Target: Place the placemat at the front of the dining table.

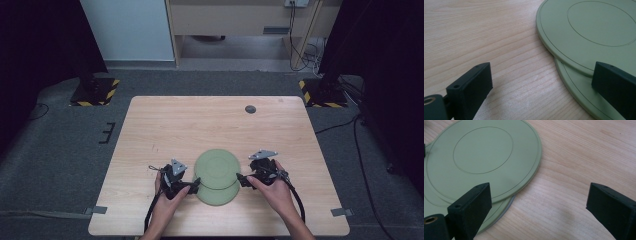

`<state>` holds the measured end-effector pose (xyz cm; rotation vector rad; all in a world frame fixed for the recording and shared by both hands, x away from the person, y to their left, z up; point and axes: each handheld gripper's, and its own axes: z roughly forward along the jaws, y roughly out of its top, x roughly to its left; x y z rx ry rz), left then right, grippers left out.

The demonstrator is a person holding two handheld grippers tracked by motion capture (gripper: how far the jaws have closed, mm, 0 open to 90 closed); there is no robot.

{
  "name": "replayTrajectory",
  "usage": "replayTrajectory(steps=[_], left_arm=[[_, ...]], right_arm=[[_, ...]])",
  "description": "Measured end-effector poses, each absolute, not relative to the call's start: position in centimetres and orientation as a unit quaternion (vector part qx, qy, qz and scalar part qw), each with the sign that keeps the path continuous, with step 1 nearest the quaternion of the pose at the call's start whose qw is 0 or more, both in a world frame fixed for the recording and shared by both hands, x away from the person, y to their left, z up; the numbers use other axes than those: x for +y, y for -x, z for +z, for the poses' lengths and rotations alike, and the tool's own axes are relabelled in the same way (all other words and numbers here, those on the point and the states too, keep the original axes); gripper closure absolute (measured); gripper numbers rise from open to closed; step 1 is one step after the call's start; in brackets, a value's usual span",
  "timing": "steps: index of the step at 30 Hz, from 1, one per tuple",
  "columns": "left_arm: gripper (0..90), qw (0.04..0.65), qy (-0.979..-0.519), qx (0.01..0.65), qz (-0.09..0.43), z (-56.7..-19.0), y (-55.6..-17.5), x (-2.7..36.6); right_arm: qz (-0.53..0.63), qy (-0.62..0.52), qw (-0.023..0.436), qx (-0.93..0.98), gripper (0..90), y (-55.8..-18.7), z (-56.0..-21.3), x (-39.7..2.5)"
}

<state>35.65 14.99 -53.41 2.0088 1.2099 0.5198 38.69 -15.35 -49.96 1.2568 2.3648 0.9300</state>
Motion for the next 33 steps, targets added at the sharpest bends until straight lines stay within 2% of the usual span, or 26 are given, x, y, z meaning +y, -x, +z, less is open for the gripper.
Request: replayTrajectory(steps=[4,5,14,21,33], left_arm=[[2.4,0.362,-0.779,0.471,0.199,-53.4,-35.7,15.0],[2.5,0.361,-0.779,0.472,0.198,-53.4,-35.6,15.2],[2.7,0.362,-0.774,0.48,0.198,-53.3,-35.7,15.8],[2.6,0.364,-0.775,0.478,0.195,-53.4,-35.8,15.6],[2.9,0.364,-0.778,0.475,0.189,-53.4,-35.8,15.3]], right_arm=[[0.323,-0.438,0.135,0.828,10.3,-39.9,-49.4,-15.1],[0.327,-0.436,0.121,0.83,14.8,-40.6,-49.2,-14.9],[0.323,-0.426,0.089,0.84,15.2,-43.5,-48.8,-13.3],[0.328,-0.433,0.054,0.838,23.0,-45.5,-50.2,-12.4],[0.34,-0.429,0.011,0.837,24.8,-46.2,-51.7,-11.7]])
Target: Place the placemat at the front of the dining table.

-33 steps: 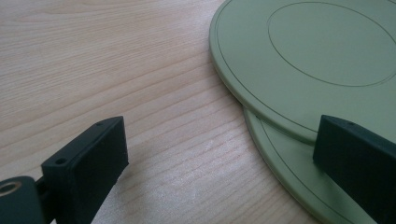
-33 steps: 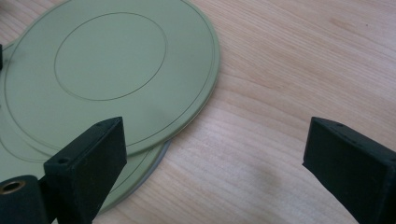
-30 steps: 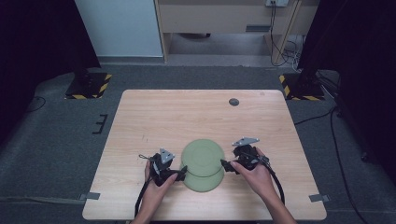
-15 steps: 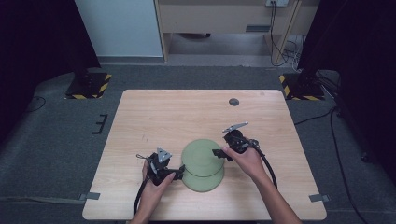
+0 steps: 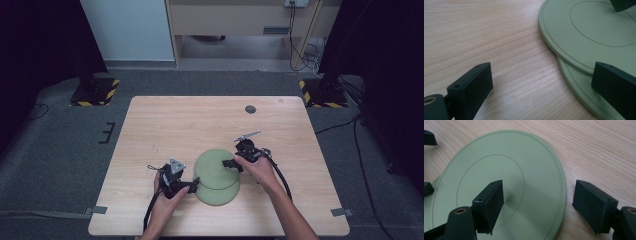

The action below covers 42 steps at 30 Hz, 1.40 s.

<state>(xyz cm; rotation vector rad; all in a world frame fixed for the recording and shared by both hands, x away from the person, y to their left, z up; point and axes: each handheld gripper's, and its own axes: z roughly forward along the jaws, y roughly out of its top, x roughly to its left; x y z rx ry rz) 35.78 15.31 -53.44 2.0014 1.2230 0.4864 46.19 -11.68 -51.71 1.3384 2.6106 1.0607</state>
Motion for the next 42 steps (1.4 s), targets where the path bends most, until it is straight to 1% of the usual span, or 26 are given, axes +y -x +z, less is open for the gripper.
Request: replayTrajectory(steps=[2,5,9,11,17,20,21,23,24,25,26,32,35,36,37,39,40,41,42], left_arm=[[2.9,0.365,-0.78,0.472,0.19,-53.4,-35.7,15.2],[2.5,0.363,-0.781,0.472,0.191,-53.4,-35.8,15.1],[1.5,0.36,-0.781,0.472,0.194,-53.4,-35.8,14.9],[1.0,0.359,-0.78,0.474,0.194,-53.5,-35.9,14.9],[0.3,0.358,-0.78,0.474,0.194,-53.5,-35.9,14.9],[0.3,0.358,-0.781,0.474,0.195,-53.4,-35.9,14.9],[0.3,0.358,-0.781,0.474,0.195,-53.5,-35.9,14.9],[0.2,0.358,-0.781,0.474,0.195,-53.4,-35.9,14.9],[0.3,0.358,-0.781,0.474,0.195,-53.4,-35.9,14.9],[0.3,0.357,-0.781,0.473,0.195,-53.4,-35.9,14.9],[0.3,0.358,-0.781,0.474,0.195,-53.5,-35.9,14.9],[0.2,0.358,-0.781,0.474,0.194,-53.5,-35.9,14.9],[0.2,0.358,-0.781,0.474,0.195,-53.5,-35.9,14.9],[0.2,0.358,-0.781,0.474,0.195,-53.5,-35.9,14.9],[0.2,0.358,-0.781,0.474,0.195,-53.5,-35.9,14.9],[0.2,0.358,-0.781,0.474,0.196,-53.5,-35.9,14.9],[0.2,0.357,-0.781,0.474,0.196,-53.4,-35.9,14.9],[0.3,0.357,-0.781,0.474,0.196,-53.4,-35.9,14.9],[0.3,0.357,-0.781,0.474,0.196,-53.5,-35.9,14.9]], right_arm=[[0.345,-0.427,0.003,0.836,26.2,-46.1,-51.7,-11.4],[0.343,-0.426,0.006,0.837,26.2,-46.0,-51.7,-11.3],[0.345,-0.428,0.007,0.835,28.5,-45.9,-51.3,-11.4],[0.354,-0.428,0.013,0.832,30.6,-45.7,-50.5,-11.7],[0.354,-0.416,0.024,0.837,32.8,-45.2,-48.8,-11.5],[0.366,-0.408,0.027,0.836,38.1,-44.8,-47.5,-11.3],[0.366,-0.408,0.027,0.836,38.1,-44.8,-47.5,-11.3],[0.364,-0.4,0.03,0.841,41.5,-44.5,-47.2,-11.1],[0.368,-0.395,0.028,0.842,45.6,-44.3,-47.0,-11.1],[0.368,-0.395,0.028,0.842,45.6,-44.3,-47.0,-11.1],[0.369,-0.391,0.028,0.843,47.5,-44.2,-46.9,-11.0],[0.364,-0.388,0.005,0.847,57.5,-43.9,-47.2,-11.3],[0.364,-0.386,0.015,0.847,66.4,-44.0,-47.5,-11.4],[0.363,-0.387,0.021,0.847,71.9,-44.0,-47.5,-11.4],[0.363,-0.387,0.021,0.847,71.9,-44.0,-47.5,-11.4],[0.366,-0.387,0.028,0.846,77.2,-44.1,-47.5,-11.4],[0.368,-0.39,0.033,0.844,82.4,-44.1,-47.4,-11.4],[0.368,-0.39,0.033,0.844,82.4,-44.1,-47.4,-11.4],[0.368,-0.39,0.036,0.843,84.6,-44.1,-47.4,-11.4]])
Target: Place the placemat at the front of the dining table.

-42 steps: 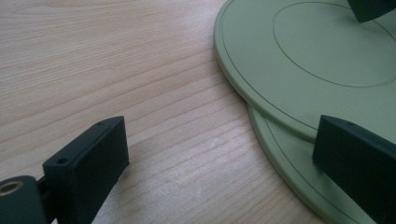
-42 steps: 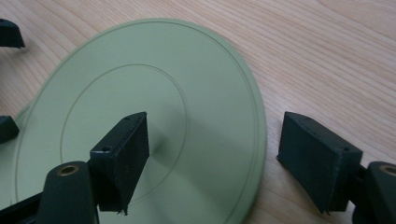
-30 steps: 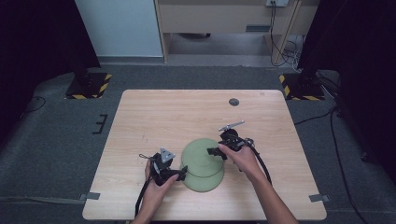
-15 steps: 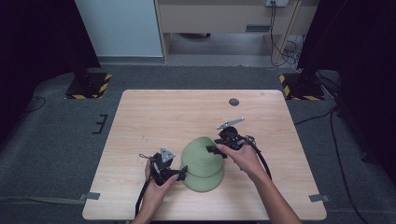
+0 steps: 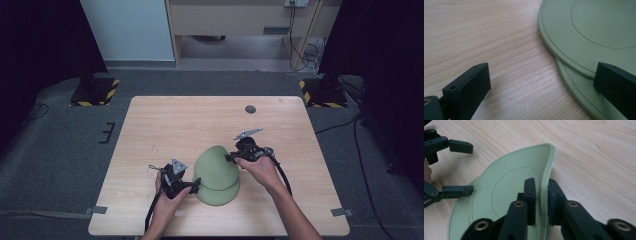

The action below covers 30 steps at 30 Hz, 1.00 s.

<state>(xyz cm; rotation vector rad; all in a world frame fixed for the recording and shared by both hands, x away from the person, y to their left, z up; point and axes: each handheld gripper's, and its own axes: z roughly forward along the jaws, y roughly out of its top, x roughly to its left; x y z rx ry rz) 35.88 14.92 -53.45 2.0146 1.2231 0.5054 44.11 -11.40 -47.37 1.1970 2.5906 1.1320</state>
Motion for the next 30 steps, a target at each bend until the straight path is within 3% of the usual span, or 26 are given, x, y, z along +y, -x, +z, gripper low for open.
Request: replayTrajectory(steps=[18,30], left_arm=[[1.8,0.359,-0.778,0.478,0.192,-53.3,-35.9,15.3],[2.5,0.354,-0.749,0.523,0.2,-52.7,-36.6,18.4]], right_arm=[[0.364,-0.395,0.044,0.842,85.6,-43.9,-46.0,-11.7],[0.391,-0.386,0.04,0.834,85.8,-43.7,-43.5,-12.6]])
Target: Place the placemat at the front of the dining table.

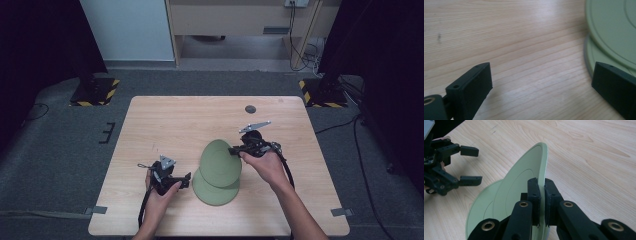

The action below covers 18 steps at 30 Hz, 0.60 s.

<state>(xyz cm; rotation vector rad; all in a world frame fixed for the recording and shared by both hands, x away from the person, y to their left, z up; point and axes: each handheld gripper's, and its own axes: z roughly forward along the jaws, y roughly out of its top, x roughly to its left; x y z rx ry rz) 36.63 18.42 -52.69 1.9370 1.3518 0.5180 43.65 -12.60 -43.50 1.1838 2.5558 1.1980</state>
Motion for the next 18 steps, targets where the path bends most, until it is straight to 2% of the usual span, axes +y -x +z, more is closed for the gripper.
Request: replayTrajectory(steps=[18], left_arm=[[3.0,0.321,-0.73,0.566,0.211,-53.1,-37.6,21.1]], right_arm=[[0.416,-0.387,0.039,0.822,85.9,-43.9,-41.3,-13.4]])
